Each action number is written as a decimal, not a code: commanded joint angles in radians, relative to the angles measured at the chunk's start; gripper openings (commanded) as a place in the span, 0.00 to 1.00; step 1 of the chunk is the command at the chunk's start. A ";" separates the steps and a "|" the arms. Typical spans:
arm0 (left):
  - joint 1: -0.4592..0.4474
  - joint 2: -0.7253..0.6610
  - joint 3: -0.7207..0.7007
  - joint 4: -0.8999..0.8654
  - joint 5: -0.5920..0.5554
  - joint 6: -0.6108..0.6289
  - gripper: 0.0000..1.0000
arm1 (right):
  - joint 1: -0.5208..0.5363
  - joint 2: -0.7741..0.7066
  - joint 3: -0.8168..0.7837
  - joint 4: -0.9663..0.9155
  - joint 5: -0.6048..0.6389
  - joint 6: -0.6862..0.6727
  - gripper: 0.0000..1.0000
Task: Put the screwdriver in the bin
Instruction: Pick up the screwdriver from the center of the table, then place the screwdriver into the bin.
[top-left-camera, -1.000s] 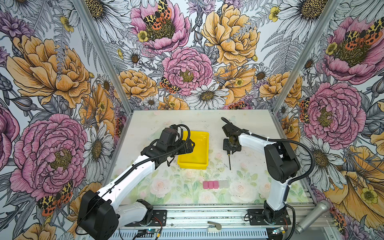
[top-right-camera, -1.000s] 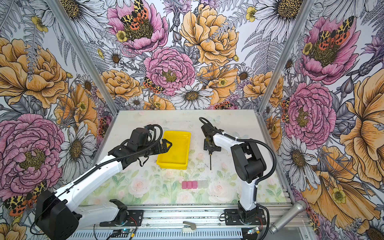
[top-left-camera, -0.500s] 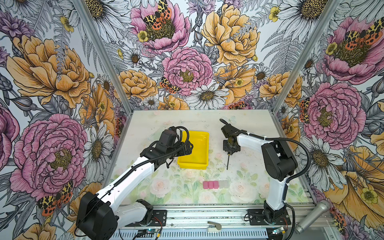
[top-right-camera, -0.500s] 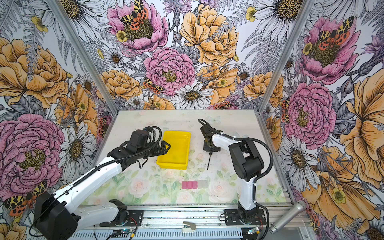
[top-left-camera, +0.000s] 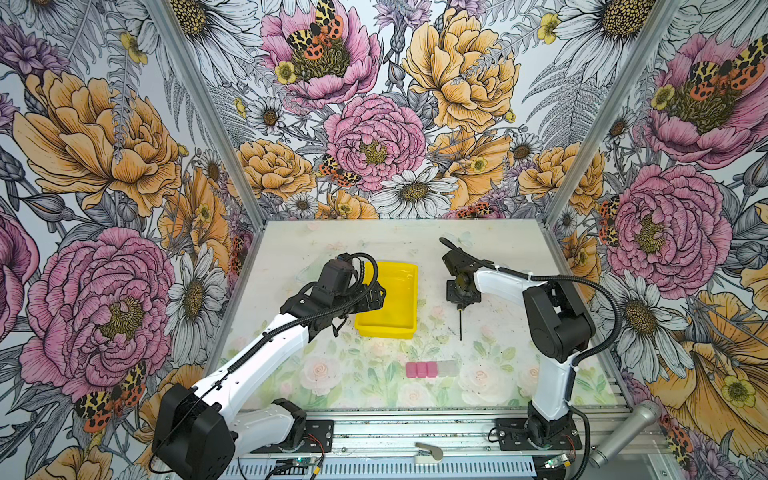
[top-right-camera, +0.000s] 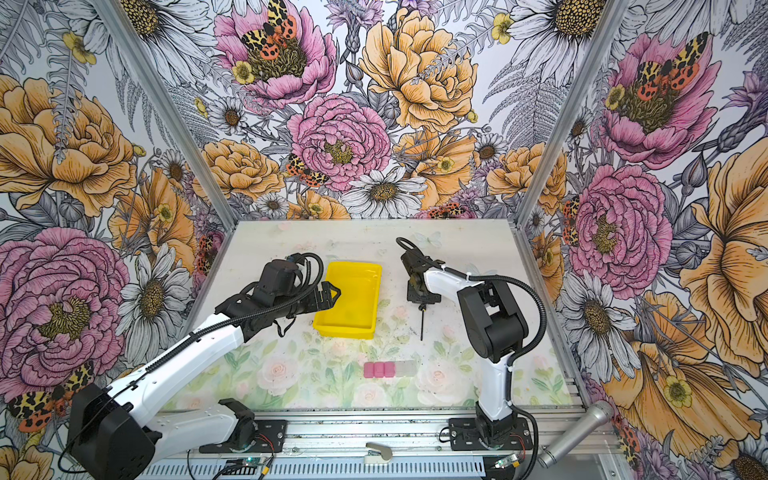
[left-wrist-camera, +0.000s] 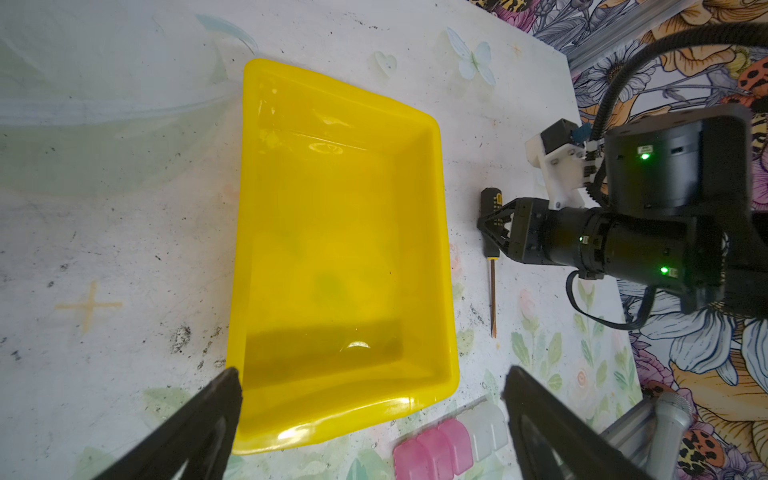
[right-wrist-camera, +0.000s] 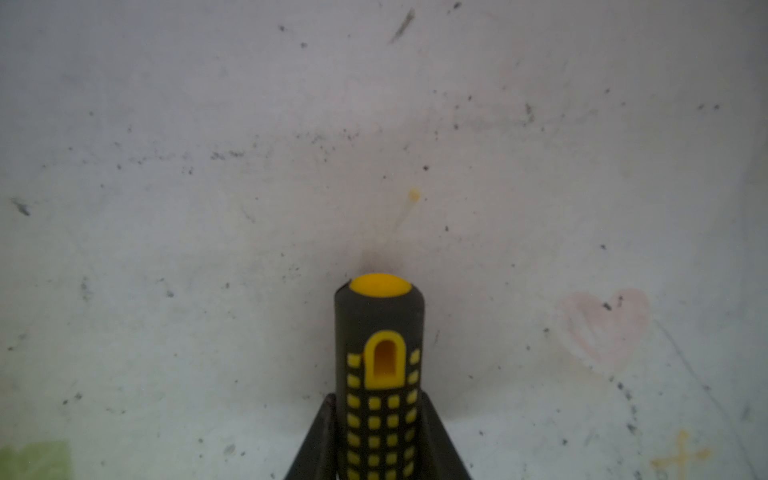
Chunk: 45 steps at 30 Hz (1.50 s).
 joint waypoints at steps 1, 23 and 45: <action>-0.004 -0.013 -0.006 -0.004 -0.021 -0.018 0.99 | 0.004 -0.008 -0.016 0.010 0.021 -0.012 0.09; 0.090 -0.036 -0.003 -0.024 0.019 0.026 0.99 | 0.030 -0.376 -0.028 -0.080 -0.024 0.071 0.00; 0.171 -0.189 -0.097 -0.056 0.036 0.055 0.99 | 0.238 -0.139 0.431 -0.113 -0.146 0.240 0.00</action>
